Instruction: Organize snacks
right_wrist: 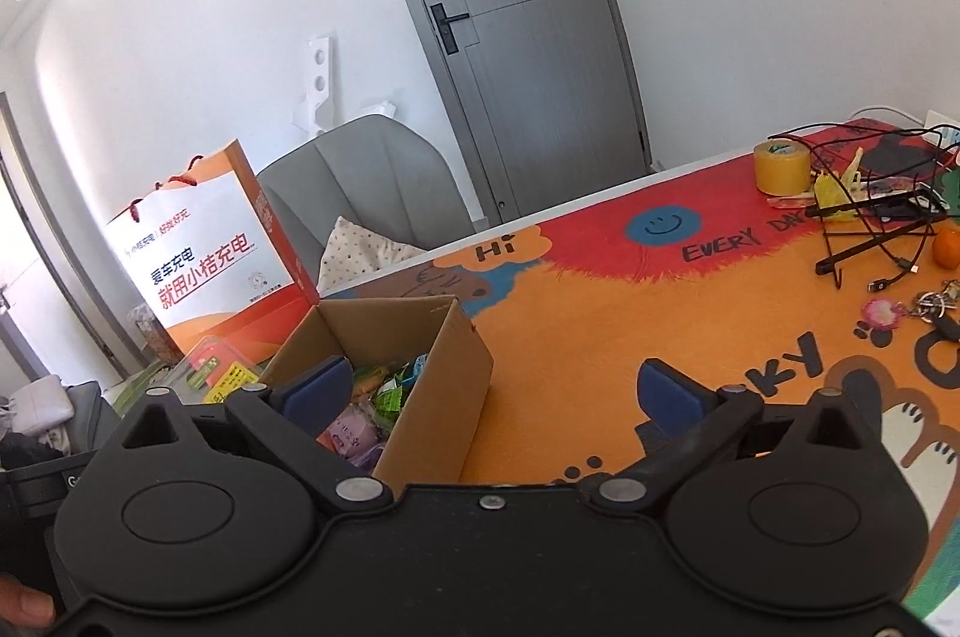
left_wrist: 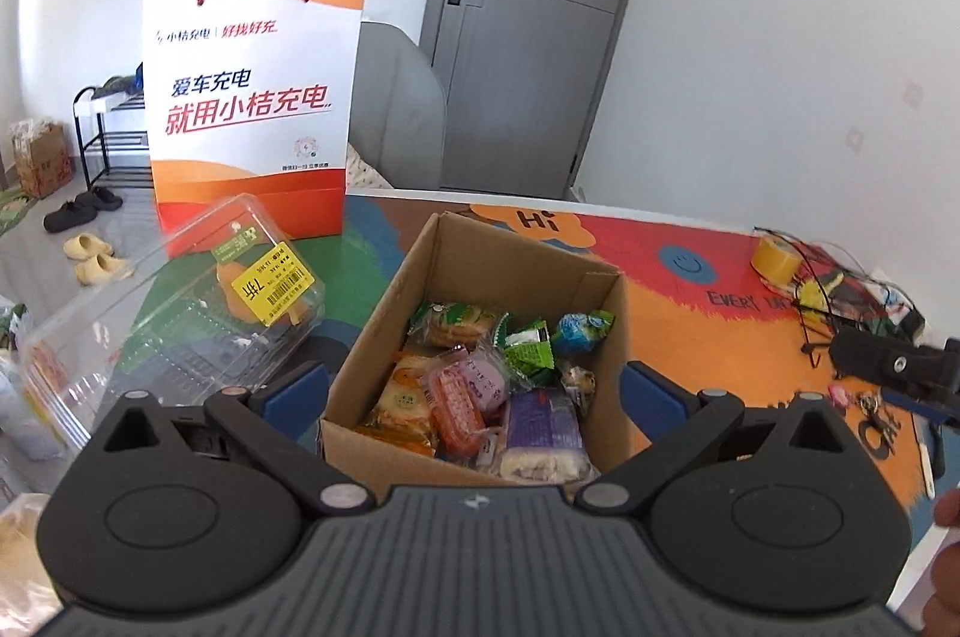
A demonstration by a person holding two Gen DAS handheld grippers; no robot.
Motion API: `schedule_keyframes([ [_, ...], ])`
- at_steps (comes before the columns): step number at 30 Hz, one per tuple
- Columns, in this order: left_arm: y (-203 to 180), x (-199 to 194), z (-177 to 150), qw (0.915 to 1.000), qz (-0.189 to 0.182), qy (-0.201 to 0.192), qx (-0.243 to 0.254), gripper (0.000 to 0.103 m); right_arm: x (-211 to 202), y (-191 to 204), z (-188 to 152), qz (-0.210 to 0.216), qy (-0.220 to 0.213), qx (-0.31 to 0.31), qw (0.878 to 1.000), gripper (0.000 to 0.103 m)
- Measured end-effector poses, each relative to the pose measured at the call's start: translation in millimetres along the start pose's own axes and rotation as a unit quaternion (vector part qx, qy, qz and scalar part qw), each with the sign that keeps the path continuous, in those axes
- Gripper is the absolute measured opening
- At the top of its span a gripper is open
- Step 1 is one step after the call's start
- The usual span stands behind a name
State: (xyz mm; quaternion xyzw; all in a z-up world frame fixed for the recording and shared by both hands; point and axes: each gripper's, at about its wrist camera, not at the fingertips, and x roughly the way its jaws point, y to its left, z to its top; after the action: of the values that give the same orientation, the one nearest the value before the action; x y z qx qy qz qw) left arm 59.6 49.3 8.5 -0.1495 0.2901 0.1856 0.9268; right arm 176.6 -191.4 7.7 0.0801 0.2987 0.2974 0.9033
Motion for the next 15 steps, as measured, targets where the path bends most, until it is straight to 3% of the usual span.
schedule_keyframes([
  [15, -8.7, -40.4, -9.8, 0.9990, -0.016, 0.004, 0.042, 0.103, -49.0, -6.6, -4.5, 0.012, -0.004, -0.016, 1.000, 0.103],
])
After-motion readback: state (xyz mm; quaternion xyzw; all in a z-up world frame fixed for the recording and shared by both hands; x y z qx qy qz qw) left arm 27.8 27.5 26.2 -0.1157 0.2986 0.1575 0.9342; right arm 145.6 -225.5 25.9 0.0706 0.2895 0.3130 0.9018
